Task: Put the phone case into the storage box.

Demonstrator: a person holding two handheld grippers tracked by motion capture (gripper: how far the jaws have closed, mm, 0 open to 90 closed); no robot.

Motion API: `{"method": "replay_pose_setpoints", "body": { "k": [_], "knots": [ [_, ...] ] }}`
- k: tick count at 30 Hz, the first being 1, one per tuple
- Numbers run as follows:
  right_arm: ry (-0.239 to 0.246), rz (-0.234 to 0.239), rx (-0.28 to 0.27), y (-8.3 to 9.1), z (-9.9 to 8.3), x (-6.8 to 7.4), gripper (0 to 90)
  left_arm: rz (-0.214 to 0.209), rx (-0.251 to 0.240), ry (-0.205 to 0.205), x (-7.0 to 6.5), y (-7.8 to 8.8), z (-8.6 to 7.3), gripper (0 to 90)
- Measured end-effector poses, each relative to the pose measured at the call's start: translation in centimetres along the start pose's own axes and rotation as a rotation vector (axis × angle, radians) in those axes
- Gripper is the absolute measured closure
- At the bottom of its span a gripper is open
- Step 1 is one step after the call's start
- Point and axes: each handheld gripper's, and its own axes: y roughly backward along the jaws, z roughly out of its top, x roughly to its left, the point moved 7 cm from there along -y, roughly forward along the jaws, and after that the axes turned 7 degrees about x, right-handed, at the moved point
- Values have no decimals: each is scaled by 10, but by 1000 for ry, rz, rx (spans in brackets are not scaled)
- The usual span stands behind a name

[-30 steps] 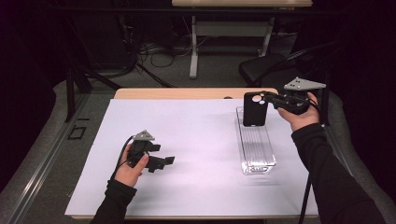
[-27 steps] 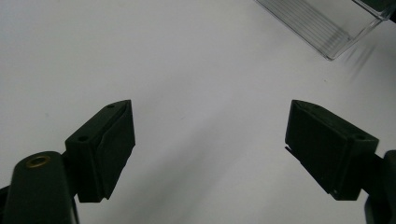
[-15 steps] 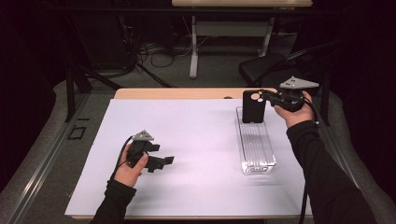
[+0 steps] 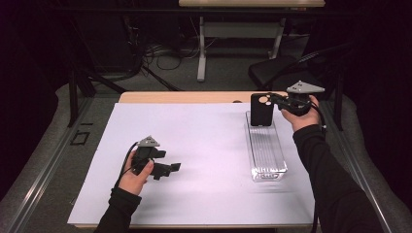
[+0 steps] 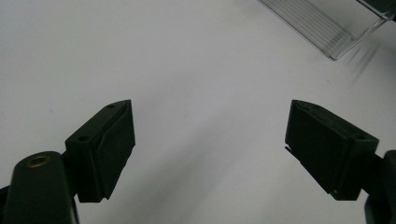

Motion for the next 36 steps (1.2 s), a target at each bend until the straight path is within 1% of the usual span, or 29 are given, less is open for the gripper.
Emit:
{"method": "replay_pose_setpoints", "body": {
  "k": [11, 19, 23, 27, 32, 36],
  "knots": [
    [16, -11, -12, -9, -3, 2, 842, 3, -2, 3, 0, -1, -2, 164],
    [44, -19, -13, -17, -6, 6, 842, 5, 4, 2, 1, -1, -3, 164],
    [45, -32, -16, -21, -8, 4, 842, 2, 8, 4, 2, -2, -3, 164],
    [47, -33, -17, -24, -9, 5, 842, 5, 2, 11, 2, -2, -4, 164],
    [52, -39, -27, -27, -9, 5, 842, 4, 8, 14, 3, -2, -5, 164],
    [54, -40, -22, -30, -11, 4, 842, 5, 13, 14, 4, -4, -6, 164]
  ]
}}
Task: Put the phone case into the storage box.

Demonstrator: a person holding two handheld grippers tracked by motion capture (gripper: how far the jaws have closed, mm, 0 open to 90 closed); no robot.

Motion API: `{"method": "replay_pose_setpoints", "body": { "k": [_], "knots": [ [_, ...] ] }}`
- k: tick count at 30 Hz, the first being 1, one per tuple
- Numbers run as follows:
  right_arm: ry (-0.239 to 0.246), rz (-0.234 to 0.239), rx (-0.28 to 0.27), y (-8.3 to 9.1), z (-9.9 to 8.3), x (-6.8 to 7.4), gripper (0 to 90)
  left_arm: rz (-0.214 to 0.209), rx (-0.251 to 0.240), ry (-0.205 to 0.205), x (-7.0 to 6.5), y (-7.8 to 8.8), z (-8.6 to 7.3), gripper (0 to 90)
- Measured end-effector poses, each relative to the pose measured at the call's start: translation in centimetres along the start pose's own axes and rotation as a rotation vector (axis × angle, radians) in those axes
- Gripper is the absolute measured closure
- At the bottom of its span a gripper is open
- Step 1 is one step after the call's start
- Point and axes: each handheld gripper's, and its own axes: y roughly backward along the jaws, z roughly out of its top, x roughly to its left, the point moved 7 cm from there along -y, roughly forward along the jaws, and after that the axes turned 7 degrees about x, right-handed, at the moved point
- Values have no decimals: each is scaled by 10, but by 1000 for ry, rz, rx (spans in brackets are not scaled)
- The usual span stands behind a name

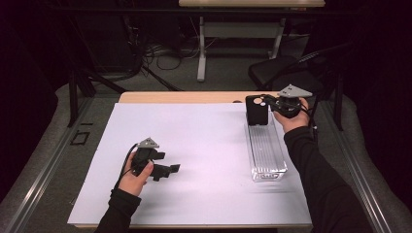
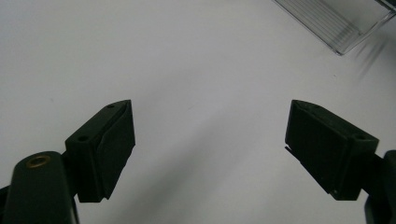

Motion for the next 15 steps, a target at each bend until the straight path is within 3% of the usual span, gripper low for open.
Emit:
{"method": "replay_pose_setpoints", "body": {
  "k": [15],
  "knots": [
    [17, 10, -18, -2, -6, -4, 843, 2, 6, 1, 1, -1, -1, 164]
  ]
}}
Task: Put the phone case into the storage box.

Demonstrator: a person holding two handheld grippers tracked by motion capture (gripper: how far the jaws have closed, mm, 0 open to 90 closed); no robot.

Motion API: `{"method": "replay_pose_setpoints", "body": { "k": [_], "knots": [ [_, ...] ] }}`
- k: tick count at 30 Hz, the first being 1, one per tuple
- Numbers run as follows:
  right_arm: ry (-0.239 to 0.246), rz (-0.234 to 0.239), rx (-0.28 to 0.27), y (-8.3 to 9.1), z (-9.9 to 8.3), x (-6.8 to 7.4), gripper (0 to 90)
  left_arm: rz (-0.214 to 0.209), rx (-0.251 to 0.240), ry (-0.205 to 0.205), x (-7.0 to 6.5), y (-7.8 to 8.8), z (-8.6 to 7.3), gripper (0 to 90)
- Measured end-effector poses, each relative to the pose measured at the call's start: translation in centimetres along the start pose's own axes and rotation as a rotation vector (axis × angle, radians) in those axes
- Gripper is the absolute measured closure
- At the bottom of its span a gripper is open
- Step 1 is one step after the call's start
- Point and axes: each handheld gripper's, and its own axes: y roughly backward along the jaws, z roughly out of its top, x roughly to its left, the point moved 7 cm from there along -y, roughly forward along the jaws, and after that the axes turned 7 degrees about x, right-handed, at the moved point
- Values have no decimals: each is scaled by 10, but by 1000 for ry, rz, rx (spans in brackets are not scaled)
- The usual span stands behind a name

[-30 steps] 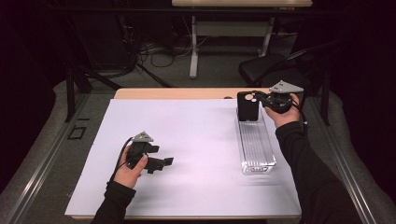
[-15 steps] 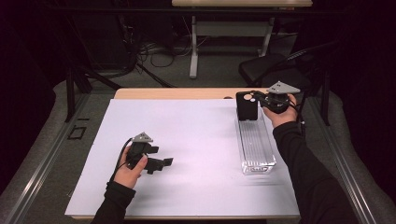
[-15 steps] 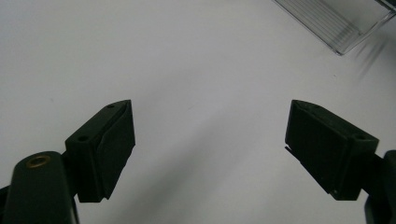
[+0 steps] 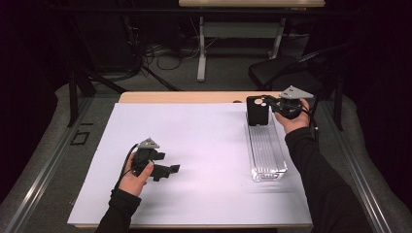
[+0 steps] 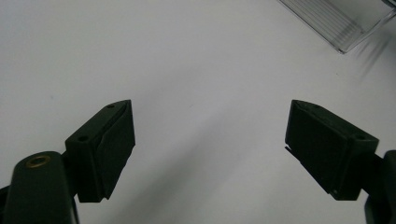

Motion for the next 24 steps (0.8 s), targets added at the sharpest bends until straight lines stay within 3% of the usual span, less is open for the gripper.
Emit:
{"method": "replay_pose_setpoints", "body": {
  "k": [7, 24],
  "knots": [
    [56, -14, 21, 2, -3, -4, 835, 0, 1, -1, -1, -1, 0, 164],
    [49, -40, 57, 3, -13, -18, 817, -3, 9, 0, -1, -5, 0, 164]
  ]
}}
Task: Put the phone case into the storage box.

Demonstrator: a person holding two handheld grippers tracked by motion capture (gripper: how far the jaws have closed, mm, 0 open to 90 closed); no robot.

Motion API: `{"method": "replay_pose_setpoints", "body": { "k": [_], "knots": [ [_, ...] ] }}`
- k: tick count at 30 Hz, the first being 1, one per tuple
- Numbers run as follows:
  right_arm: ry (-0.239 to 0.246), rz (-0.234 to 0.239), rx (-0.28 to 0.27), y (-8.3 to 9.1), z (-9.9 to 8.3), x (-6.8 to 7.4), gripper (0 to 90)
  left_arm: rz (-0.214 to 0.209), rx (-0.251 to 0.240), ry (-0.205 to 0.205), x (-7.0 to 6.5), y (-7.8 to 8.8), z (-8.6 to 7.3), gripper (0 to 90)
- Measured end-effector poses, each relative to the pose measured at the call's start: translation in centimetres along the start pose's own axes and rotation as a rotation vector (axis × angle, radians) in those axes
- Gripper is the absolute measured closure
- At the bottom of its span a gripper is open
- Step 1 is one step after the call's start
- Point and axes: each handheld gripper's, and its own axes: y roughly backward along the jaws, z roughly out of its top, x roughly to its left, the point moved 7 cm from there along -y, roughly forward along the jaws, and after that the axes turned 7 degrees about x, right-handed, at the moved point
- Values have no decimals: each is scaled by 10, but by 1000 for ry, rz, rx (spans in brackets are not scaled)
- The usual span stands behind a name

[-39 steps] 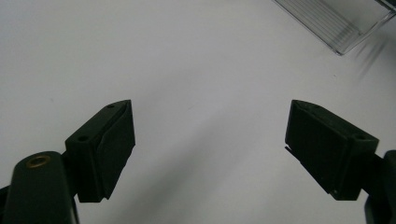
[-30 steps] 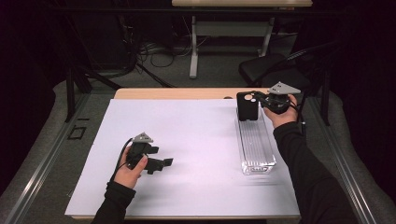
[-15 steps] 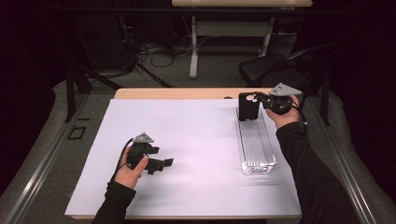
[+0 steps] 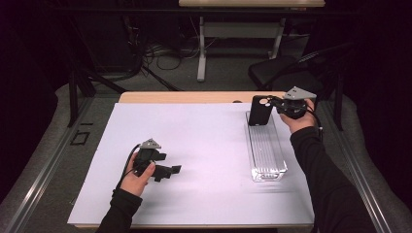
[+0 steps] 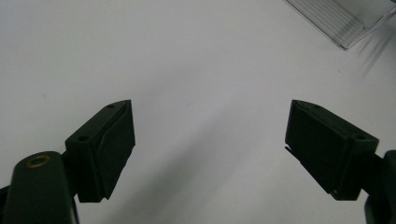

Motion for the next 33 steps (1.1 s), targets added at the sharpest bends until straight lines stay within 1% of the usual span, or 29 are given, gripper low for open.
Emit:
{"method": "replay_pose_setpoints", "body": {
  "k": [4, 11, 14, 16, 24, 30, 33],
  "knots": [
    [-16, 1, -1, 0, -1, -2, 815, 0, 2, -1, 0, -1, 0, 164],
    [-30, -5, 4, -2, -1, -2, 799, -1, 6, -2, 0, -1, -1, 164],
    [-35, -2, 10, -2, -2, -2, 781, -1, 10, -5, 1, -1, -1, 164],
    [-37, -4, 12, -3, -2, -1, 758, -1, 9, -1, 0, -1, -1, 164],
    [-65, 6, 21, -6, -3, 1, 694, -1, 7, -1, 0, -3, -1, 164],
    [-79, -4, 26, -7, -4, 0, 645, -2, 9, 0, 0, -3, -1, 164],
    [-85, -2, 27, -8, -5, -1, 641, -1, 7, 1, 0, -2, -1, 164]
  ]
}}
